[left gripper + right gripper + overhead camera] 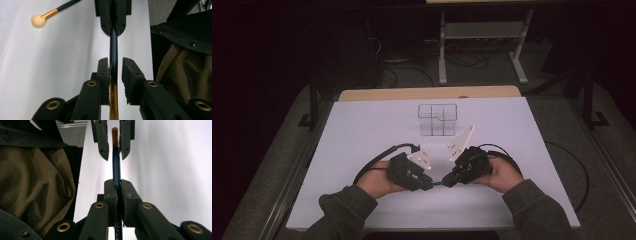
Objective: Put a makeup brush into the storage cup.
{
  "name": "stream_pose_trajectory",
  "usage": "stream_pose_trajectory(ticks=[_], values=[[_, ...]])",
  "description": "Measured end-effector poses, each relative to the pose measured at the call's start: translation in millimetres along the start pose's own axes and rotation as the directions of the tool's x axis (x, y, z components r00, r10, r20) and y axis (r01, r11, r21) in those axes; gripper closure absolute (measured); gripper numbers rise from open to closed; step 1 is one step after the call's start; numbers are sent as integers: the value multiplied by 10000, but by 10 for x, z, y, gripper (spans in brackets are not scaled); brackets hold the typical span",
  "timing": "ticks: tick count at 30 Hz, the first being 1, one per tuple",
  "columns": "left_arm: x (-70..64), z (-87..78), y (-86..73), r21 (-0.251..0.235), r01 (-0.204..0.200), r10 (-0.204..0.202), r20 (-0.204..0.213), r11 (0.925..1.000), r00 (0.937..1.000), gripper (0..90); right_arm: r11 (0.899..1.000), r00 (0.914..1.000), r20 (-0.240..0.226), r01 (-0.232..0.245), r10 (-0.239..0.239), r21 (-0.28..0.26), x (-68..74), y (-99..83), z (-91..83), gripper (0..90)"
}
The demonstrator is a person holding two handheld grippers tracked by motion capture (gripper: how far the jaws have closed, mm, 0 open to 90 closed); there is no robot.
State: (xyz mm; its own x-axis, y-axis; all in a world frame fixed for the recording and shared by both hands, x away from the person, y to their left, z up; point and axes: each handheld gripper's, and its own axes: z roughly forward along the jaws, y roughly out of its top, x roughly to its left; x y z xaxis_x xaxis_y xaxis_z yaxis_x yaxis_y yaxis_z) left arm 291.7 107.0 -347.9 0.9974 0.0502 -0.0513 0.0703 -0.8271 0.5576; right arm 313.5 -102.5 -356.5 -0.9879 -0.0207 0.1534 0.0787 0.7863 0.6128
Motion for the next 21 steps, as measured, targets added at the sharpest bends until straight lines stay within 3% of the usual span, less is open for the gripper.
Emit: stream_pose_trajectory(ticks=[13, 21], values=[[44, -90, -174, -206, 515, -518, -178, 9985, 9985, 710, 9994, 9995, 271, -124, 133, -313, 10, -46, -96, 833], [59, -83, -181, -192, 439, -441, -127, 9989, 9989, 803, 9990, 9990, 450, 71, -51, -444, 15, -50, -112, 833]])
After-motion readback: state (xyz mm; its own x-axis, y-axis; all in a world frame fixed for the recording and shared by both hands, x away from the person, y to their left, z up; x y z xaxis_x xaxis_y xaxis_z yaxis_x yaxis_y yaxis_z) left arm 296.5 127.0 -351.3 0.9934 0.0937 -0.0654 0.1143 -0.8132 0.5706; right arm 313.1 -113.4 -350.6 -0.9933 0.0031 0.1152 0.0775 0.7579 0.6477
